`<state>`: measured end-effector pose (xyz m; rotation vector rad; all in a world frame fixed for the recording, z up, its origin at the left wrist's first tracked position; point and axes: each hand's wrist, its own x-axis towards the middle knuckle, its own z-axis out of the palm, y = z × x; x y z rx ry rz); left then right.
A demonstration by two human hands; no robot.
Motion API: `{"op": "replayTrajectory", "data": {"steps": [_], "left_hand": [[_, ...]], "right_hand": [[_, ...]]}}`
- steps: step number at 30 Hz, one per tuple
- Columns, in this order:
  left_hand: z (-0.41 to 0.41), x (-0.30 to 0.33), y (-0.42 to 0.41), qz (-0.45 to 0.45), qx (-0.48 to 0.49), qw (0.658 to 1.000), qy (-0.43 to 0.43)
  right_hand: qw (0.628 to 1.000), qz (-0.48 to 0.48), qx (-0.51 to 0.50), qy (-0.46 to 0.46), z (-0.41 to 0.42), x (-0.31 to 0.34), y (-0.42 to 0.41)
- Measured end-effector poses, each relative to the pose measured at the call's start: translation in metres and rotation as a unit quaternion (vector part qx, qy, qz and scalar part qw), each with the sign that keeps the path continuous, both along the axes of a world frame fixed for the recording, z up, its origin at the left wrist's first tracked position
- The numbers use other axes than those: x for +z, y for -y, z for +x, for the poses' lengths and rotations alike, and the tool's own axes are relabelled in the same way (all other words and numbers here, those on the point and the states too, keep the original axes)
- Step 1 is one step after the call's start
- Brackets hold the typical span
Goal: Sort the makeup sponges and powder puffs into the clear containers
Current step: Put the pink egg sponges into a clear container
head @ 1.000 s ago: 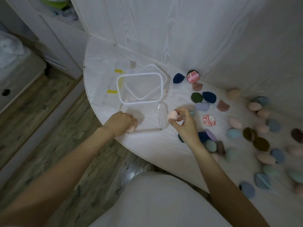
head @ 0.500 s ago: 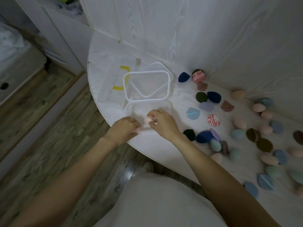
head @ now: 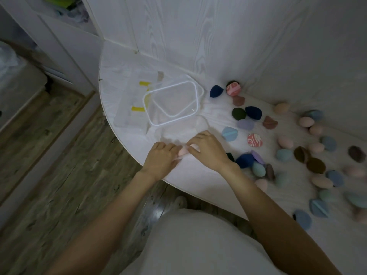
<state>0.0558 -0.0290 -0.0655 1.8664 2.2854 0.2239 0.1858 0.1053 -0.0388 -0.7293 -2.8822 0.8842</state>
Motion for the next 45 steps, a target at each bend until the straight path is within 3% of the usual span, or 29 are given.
{"op": "replayTrajectory", "data": {"steps": [3, 7, 11, 16, 21, 23, 27, 30, 33, 36, 45], "left_hand": [[0.013, -0.001, -0.003, -0.003, -0.002, 1.0, -0.004], [0.032, -0.002, -0.006, 0.003, 0.003, 1.0, -0.004], [0.038, -0.005, -0.007, 0.011, 0.003, 1.0, 0.0], [0.04, -0.007, -0.008, 0.005, 0.003, 1.0, 0.012], [0.037, -0.008, -0.005, 0.01, 0.014, 0.999, 0.033], [0.036, -0.008, -0.006, 0.001, 0.014, 0.999, 0.034], [0.035, -0.007, -0.008, 0.01, 0.015, 0.999, 0.036], [0.035, -0.007, -0.009, 0.025, 0.008, 1.0, 0.013], [0.035, -0.01, -0.007, 0.025, 0.005, 1.0, -0.007], [0.035, -0.012, -0.007, 0.023, 0.006, 1.0, -0.008], [0.035, -0.011, -0.009, 0.028, 0.025, 0.999, 0.008]], "right_hand": [[0.989, -0.006, -0.13, -0.073, 0.05, 0.008, -0.005], [0.945, 0.059, -0.319, 0.045, 0.135, -0.012, -0.013], [0.893, -0.001, -0.429, 0.135, 0.184, -0.031, -0.005], [0.863, -0.117, -0.486, 0.077, 0.187, -0.026, -0.002], [0.886, -0.198, -0.412, -0.079, 0.159, 0.027, 0.001], [0.905, -0.202, -0.361, -0.097, 0.13, 0.039, -0.001], [0.963, -0.135, -0.226, -0.056, 0.061, 0.033, -0.001], [0.987, -0.042, -0.154, 0.023, 0.021, 0.014, -0.005], [0.981, 0.101, -0.111, 0.119, 0.001, 0.001, -0.01], [0.965, 0.176, -0.087, 0.174, -0.006, -0.005, -0.011], [0.968, 0.141, -0.062, 0.199, -0.003, 0.005, -0.014]]}}
